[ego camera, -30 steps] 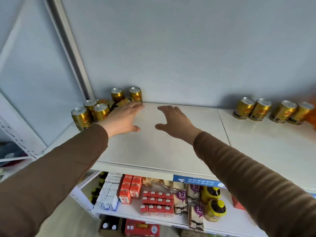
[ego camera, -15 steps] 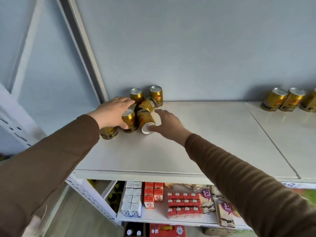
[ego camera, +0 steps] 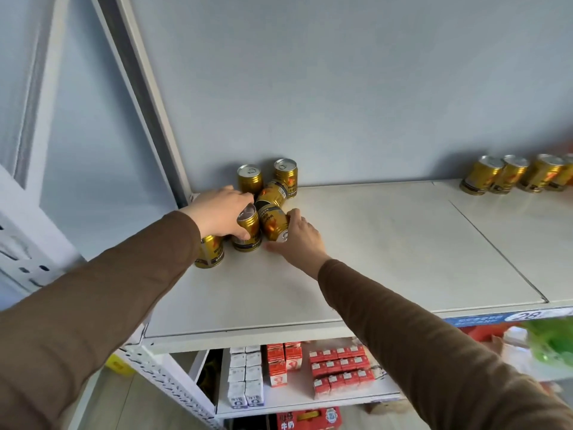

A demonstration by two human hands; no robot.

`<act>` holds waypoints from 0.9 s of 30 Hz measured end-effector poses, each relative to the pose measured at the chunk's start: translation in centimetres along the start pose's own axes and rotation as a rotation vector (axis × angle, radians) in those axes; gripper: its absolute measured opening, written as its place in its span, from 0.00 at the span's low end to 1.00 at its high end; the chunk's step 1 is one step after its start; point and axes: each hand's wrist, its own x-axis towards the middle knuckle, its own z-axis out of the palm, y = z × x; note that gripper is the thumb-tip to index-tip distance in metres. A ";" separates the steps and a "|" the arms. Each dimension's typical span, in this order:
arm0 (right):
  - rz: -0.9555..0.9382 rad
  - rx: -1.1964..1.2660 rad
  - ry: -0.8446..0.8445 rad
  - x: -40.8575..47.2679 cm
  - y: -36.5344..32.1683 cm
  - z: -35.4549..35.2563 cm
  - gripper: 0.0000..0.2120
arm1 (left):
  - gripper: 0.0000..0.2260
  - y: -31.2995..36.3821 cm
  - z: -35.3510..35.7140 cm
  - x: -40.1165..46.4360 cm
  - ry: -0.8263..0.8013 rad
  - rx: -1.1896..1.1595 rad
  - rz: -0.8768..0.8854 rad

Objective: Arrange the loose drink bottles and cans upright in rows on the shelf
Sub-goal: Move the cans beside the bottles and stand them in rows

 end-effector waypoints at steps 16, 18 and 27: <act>-0.050 0.080 -0.090 1.9 3.2 -7.6 0.30 | 0.37 0.8 0.4 1.5 -0.090 -0.391 0.087; -0.041 0.090 -0.115 2.1 3.4 -8.1 0.30 | 0.37 1.1 0.5 1.8 -0.082 -0.424 0.075; 0.000 0.254 -0.170 2.7 3.1 -7.4 0.27 | 0.36 3.0 2.9 2.1 -0.060 -0.741 -0.058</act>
